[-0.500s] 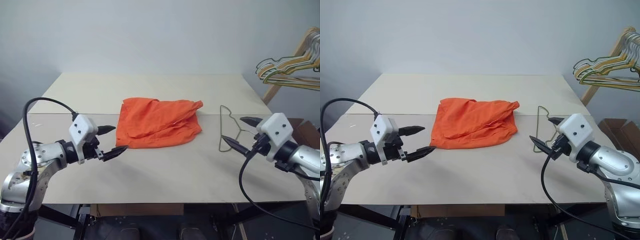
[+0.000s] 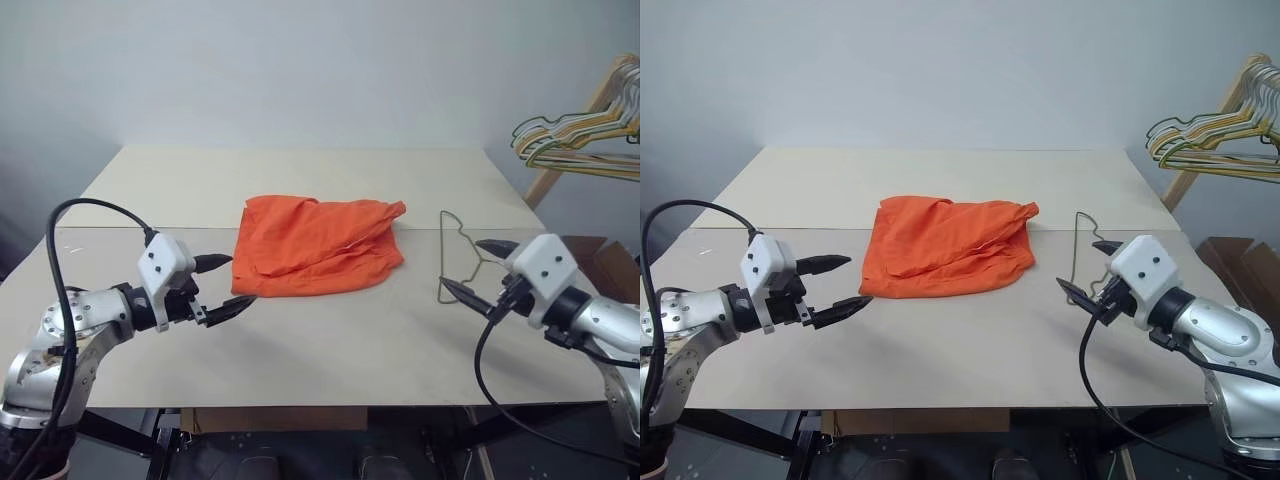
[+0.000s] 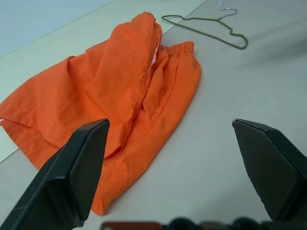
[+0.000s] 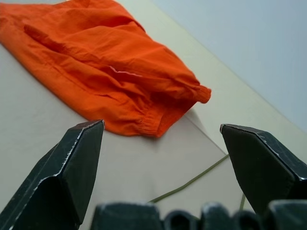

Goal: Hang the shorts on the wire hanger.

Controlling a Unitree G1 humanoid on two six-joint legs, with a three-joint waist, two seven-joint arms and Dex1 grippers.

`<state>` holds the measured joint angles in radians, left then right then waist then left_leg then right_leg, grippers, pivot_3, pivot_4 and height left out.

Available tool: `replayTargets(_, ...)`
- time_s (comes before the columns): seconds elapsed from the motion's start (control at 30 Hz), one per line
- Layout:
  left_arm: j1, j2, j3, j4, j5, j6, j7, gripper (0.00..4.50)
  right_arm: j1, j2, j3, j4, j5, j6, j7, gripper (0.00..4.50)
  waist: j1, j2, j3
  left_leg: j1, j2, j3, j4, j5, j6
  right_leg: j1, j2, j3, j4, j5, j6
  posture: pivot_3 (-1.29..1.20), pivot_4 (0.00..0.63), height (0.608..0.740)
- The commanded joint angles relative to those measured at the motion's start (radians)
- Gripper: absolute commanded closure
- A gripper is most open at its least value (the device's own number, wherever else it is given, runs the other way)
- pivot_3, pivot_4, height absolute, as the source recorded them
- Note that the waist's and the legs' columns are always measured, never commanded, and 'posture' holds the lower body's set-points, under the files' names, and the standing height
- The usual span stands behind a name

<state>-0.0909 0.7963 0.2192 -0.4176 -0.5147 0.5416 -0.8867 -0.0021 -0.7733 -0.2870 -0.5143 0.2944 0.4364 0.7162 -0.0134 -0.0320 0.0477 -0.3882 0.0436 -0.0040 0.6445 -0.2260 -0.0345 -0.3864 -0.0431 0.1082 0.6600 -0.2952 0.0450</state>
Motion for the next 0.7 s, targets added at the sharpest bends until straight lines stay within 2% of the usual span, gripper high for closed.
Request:
replayTargets(0.03,0.008,0.005,0.041,-0.031,-0.034,0.000,0.000,0.03,-0.019,-0.005,0.002,-0.019,-0.027,-0.046,-0.016,0.01,0.000,0.000,0.000,0.000,0.000,0.000,0.000,0.000,0.000,0.000,0.000,0.000,0.000,0.000,0.000,0.06,0.034,0.740)
replayTargets(0.17,0.022,0.011,0.058,-0.043,-0.058,0.003,-0.003,0.03,-0.030,-0.024,0.077,0.027,-0.149,-0.123,-0.043,0.01,0.000,0.000,0.000,0.000,0.000,0.000,0.000,0.000,0.000,0.000,0.000,0.000,0.000,0.000,0.000,0.07,0.038,0.740)
replayTargets(0.37,0.008,0.001,0.055,-0.030,-0.060,0.004,0.014,0.03,-0.180,-0.099,0.372,0.240,-0.486,-0.359,-0.044,0.01,-0.001,0.000,0.001,0.002,0.000,0.001,0.000,0.000,0.000,0.000,0.000,0.001,0.001,0.000,0.000,0.05,0.042,0.740)
replayTargets(0.7,0.022,-0.020,0.040,-0.053,-0.065,0.011,0.031,0.03,-0.481,0.034,0.670,0.651,-0.783,-0.579,-0.096,0.01,-0.005,-0.001,0.002,0.001,0.000,0.001,0.001,0.000,0.000,0.000,0.000,0.001,0.002,0.000,-0.001,0.03,0.042,0.740)
